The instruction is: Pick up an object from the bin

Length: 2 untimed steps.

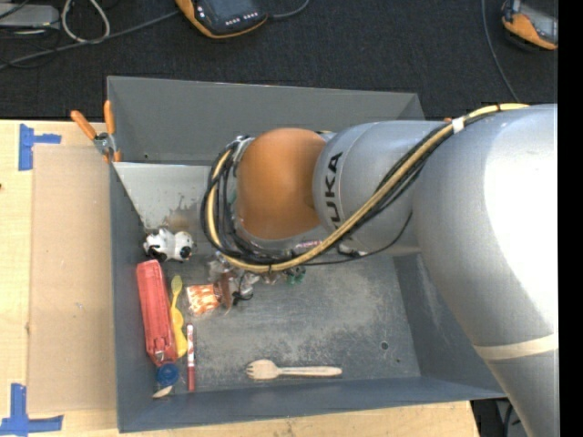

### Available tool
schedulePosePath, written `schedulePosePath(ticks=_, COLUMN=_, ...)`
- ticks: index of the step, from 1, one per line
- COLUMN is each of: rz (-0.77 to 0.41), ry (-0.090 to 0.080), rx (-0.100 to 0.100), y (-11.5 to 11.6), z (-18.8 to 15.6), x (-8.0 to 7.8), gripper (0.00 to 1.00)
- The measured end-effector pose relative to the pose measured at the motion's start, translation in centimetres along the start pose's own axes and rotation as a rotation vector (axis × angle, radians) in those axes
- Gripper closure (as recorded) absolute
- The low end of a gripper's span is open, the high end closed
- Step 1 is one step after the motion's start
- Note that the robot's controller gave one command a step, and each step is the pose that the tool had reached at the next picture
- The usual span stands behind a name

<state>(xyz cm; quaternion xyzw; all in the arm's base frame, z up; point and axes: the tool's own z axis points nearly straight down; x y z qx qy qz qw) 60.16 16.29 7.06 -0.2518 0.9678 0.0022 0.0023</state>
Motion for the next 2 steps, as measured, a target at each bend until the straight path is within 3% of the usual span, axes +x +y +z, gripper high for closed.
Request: schedulePosePath(ticks=2, rz=0.037, ry=0.010, rx=-0.004, y=0.6, z=-13.7, x=0.6, gripper=1.00)
